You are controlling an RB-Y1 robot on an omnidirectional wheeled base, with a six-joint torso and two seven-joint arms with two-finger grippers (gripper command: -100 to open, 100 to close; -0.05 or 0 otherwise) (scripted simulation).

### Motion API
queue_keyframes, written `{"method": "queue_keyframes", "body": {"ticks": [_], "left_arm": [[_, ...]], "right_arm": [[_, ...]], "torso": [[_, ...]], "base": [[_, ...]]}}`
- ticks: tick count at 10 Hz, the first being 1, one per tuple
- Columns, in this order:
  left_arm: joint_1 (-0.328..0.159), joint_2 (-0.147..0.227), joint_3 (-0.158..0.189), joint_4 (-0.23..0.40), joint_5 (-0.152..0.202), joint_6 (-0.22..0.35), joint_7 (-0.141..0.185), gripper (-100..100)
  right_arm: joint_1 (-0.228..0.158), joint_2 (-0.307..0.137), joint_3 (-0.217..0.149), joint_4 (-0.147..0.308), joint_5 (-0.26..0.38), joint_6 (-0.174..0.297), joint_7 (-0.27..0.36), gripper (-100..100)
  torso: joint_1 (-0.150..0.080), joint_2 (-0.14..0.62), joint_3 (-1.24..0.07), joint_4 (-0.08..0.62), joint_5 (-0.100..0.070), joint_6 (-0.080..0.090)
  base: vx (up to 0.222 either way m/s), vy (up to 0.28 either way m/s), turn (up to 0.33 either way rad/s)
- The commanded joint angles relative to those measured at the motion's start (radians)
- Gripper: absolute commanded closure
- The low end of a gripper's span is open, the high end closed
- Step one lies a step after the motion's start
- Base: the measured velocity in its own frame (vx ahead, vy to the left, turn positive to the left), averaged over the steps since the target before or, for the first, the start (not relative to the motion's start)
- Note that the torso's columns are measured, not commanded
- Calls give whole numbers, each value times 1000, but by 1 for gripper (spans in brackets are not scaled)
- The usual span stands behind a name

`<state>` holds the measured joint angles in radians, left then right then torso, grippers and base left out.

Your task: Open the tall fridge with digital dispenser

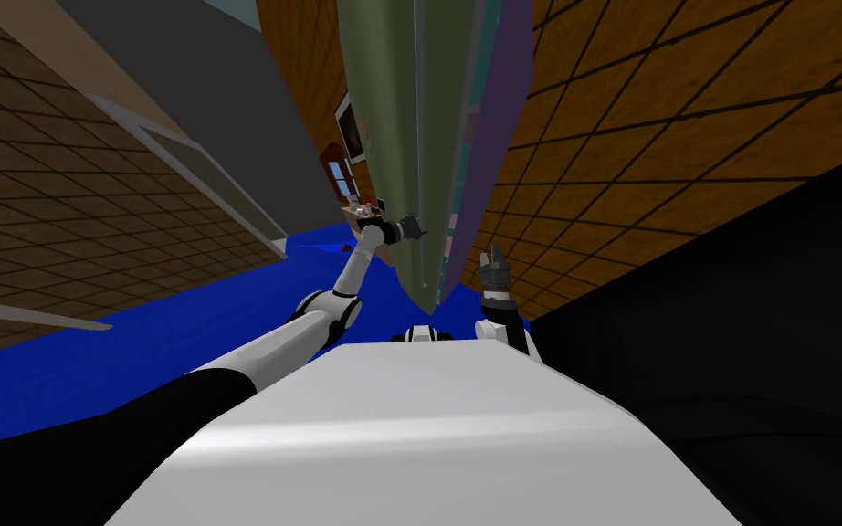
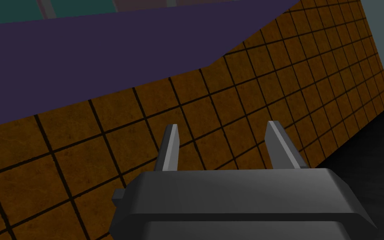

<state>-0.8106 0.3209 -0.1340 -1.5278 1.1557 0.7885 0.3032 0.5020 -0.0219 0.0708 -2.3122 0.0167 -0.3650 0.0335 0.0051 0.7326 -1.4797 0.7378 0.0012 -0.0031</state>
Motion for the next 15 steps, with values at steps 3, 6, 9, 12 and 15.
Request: {"method": "queue_keyframes", "body": {"ticks": [3,6,9,12,15], "left_arm": [[62,98,52,-60,148,65,-76,100],[89,134,71,-88,240,92,-101,100],[142,207,107,-144,340,146,-150,100],[168,243,126,-172,433,173,-175,100],[201,274,140,-202,478,198,-186,100]], "right_arm": [[0,0,0,0,0,0,0,0],[0,0,0,0,0,0,0,0],[0,0,0,0,0,0,0,0],[0,0,0,0,0,0,0,0],[0,0,0,0,0,0,0,0]], "torso": [[-1,-4,-3,0,0,0],[0,-4,-3,0,0,0],[0,-3,-3,1,0,0],[-3,-1,-1,2,-1,2],[-7,4,4,2,-2,4]], "base": [[-8,109,-83],[-2,100,-64],[-3,118,-77],[-10,107,-63],[1,83,-44]]}}
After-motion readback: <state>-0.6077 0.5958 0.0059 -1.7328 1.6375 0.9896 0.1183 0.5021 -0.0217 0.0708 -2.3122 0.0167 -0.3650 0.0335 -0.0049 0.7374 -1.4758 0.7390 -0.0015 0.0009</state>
